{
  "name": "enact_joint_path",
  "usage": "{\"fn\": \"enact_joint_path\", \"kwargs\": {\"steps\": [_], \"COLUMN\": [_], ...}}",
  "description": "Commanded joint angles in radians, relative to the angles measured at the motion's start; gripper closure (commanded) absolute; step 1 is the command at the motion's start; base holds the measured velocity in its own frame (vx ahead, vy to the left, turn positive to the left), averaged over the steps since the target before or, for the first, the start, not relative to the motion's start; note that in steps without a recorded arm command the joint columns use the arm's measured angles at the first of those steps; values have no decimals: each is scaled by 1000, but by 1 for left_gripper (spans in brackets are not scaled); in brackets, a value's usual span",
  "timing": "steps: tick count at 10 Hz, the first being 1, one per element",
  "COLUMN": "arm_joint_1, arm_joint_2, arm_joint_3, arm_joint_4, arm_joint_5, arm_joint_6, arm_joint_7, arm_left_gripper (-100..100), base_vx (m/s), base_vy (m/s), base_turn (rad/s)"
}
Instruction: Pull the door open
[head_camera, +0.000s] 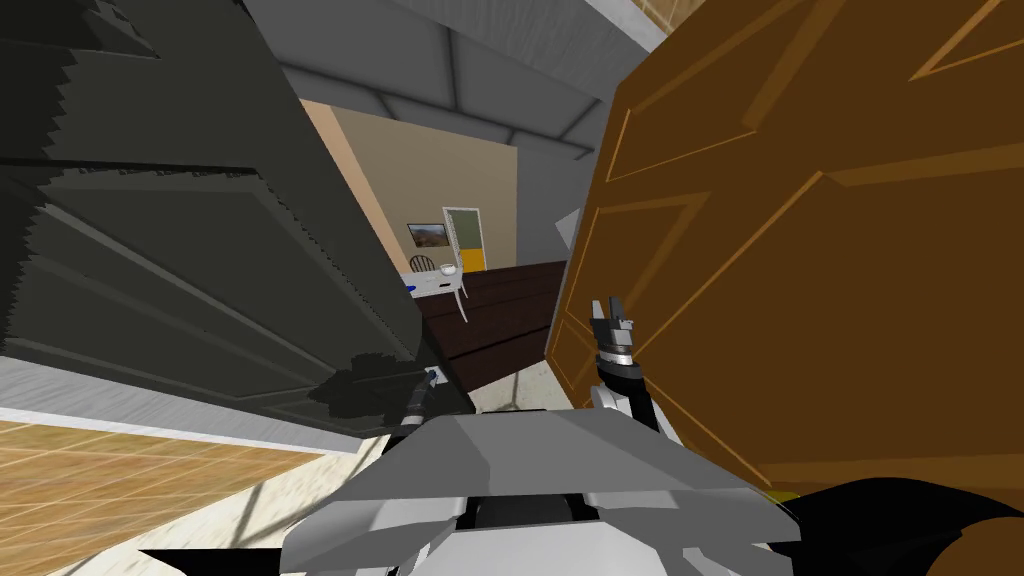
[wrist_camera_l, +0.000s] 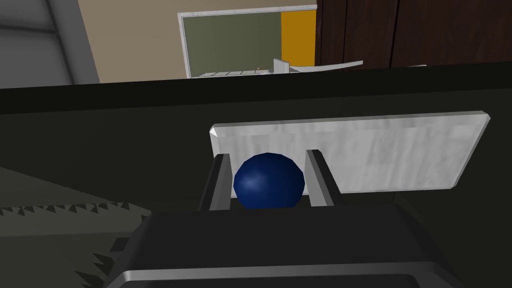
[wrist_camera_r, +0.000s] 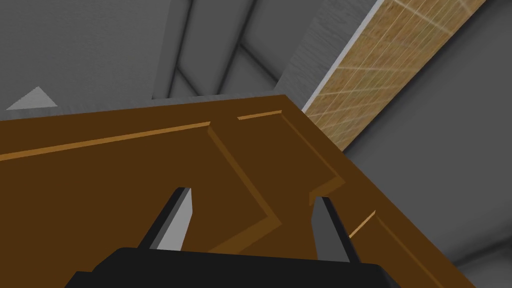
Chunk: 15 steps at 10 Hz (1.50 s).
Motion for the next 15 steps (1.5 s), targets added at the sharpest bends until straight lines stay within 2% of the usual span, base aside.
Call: {"fn": "enact_joint_path", "kwargs": {"steps": [1, 7, 8, 9, 10, 12, 15], "arm_joint_1": [13, 72, 77, 69, 73, 75, 78], "arm_joint_2": [12, 67, 72, 66, 73, 82, 103], "arm_joint_3": [-8, -43, -46, -46, -53, -57, -68], "arm_joint_4": [5, 25, 27, 30, 43, 55, 81], "arm_joint_5": [-4, -21, -22, -22, -26, -29, -36], "arm_joint_6": [-24, -134, -144, -133, -152, -171, -214], "arm_joint_7": [11, 61, 66, 61, 69, 77, 95], "arm_left_gripper": [100, 100, 100, 100, 100, 100, 100], "base_vx": [-138, -218, -223, -97, -156, -244, -252], "base_vy": [11, 47, 50, 10, 30, 57, 72], "base_turn": [-130, -144, -112, -15, -153, -166, -184]}}
